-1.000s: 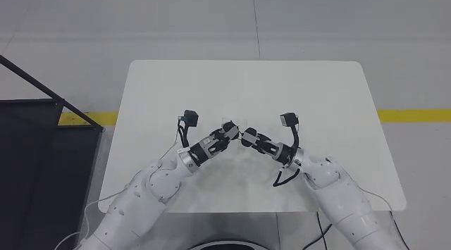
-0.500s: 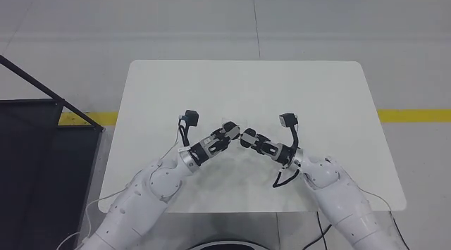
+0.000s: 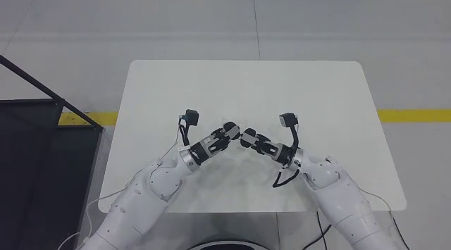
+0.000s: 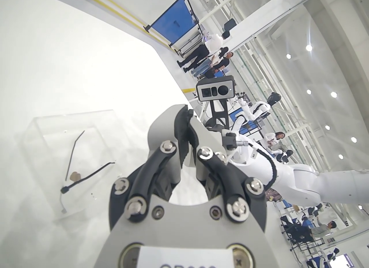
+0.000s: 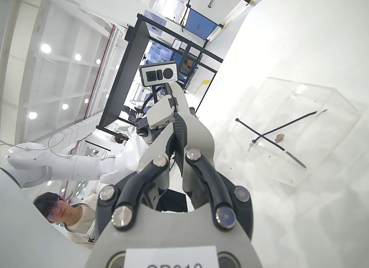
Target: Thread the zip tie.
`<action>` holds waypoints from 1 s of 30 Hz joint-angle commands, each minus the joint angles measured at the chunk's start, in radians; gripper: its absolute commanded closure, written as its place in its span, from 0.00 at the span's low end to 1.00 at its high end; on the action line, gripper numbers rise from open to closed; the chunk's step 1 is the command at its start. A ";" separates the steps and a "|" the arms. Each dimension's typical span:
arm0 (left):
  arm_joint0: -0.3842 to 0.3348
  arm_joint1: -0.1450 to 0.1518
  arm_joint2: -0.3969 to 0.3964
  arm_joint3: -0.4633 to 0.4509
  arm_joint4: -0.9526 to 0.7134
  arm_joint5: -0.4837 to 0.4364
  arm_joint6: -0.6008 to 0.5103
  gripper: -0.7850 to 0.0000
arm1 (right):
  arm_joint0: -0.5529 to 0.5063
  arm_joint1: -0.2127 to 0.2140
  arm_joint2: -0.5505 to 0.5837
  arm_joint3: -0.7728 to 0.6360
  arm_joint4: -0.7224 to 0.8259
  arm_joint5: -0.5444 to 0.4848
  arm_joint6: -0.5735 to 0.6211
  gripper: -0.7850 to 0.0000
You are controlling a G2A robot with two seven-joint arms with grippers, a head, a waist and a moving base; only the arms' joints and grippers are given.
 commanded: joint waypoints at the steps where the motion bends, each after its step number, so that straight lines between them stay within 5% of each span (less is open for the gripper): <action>1: 0.000 -0.001 -0.001 0.000 0.002 0.000 -0.003 1.00 | -0.001 0.000 0.001 0.000 0.000 -0.002 0.000 1.00; 14: 0.000 -0.011 -0.007 0.005 0.000 -0.003 -0.018 0.84 | -0.002 -0.004 0.006 0.002 0.004 -0.009 0.015 1.00; 21: 0.000 -0.016 -0.010 0.008 0.001 -0.006 -0.025 0.85 | -0.001 -0.006 0.008 0.004 0.003 -0.008 0.014 1.00; 26: 0.001 -0.019 -0.014 0.010 0.000 -0.009 -0.030 1.00 | -0.001 -0.008 0.009 0.005 0.003 -0.005 0.013 1.00; 30: 0.002 -0.021 -0.016 0.012 0.001 -0.008 -0.033 1.00 | -0.001 -0.009 0.010 0.006 0.002 -0.002 0.014 1.00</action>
